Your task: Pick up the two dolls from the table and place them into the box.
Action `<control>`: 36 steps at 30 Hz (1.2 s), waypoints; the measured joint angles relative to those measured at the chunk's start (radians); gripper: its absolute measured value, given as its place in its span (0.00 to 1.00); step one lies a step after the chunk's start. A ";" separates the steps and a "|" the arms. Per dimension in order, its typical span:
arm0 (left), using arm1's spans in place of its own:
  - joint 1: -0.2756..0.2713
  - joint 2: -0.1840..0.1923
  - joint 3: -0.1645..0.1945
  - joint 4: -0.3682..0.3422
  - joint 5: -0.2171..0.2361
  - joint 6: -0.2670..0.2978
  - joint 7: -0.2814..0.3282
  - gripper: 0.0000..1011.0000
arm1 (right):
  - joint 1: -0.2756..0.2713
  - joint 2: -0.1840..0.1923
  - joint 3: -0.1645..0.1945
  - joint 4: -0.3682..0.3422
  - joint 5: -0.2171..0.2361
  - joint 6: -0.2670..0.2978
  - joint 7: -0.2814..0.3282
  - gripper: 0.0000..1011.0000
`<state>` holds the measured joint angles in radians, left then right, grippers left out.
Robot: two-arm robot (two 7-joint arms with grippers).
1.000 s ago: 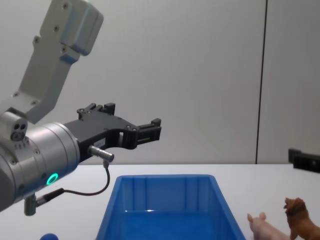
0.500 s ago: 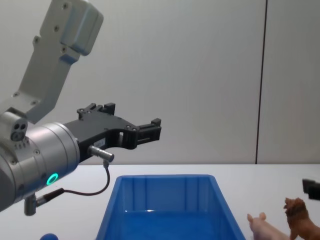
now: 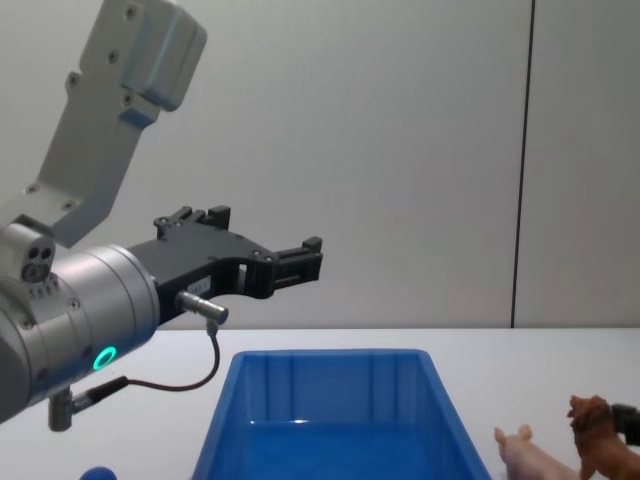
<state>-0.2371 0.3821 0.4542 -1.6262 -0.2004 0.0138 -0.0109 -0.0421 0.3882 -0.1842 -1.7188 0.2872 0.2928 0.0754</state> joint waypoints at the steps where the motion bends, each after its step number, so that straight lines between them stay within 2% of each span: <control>1: 0.000 0.000 0.000 0.000 0.000 0.000 0.000 0.99 | 0.000 0.000 0.000 0.002 0.000 0.000 0.003 0.99; 9: 0.000 0.000 0.000 0.000 0.000 0.000 0.000 0.99 | 0.012 -0.011 -0.008 0.048 -0.007 -0.017 0.040 0.99; 13: 0.000 0.000 0.000 0.000 0.000 0.000 0.000 0.99 | 0.016 -0.016 -0.012 0.066 -0.011 -0.022 0.053 0.92; 19: 0.000 0.000 0.000 0.000 0.000 0.000 0.000 0.99 | 0.021 -0.022 -0.017 0.093 -0.018 -0.029 0.068 0.72; 20: 0.000 0.000 0.000 0.000 0.000 0.000 0.000 0.99 | 0.022 -0.024 -0.019 0.100 -0.020 -0.031 0.071 0.72; 23: 0.000 0.000 0.000 0.000 0.000 0.000 0.000 0.99 | 0.024 -0.027 -0.020 0.112 -0.024 -0.035 0.076 0.64; 33: 0.000 0.000 0.000 0.000 0.000 0.000 0.000 0.99 | 0.030 -0.036 -0.026 0.144 -0.033 -0.059 0.090 0.29; 36: 0.000 0.000 0.000 0.000 0.000 0.000 0.000 0.99 | 0.030 -0.037 -0.027 0.143 -0.033 -0.068 0.091 0.28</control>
<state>-0.2371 0.3821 0.4542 -1.6262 -0.2004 0.0138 -0.0109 -0.0121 0.3514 -0.2109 -1.5753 0.2540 0.2247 0.1660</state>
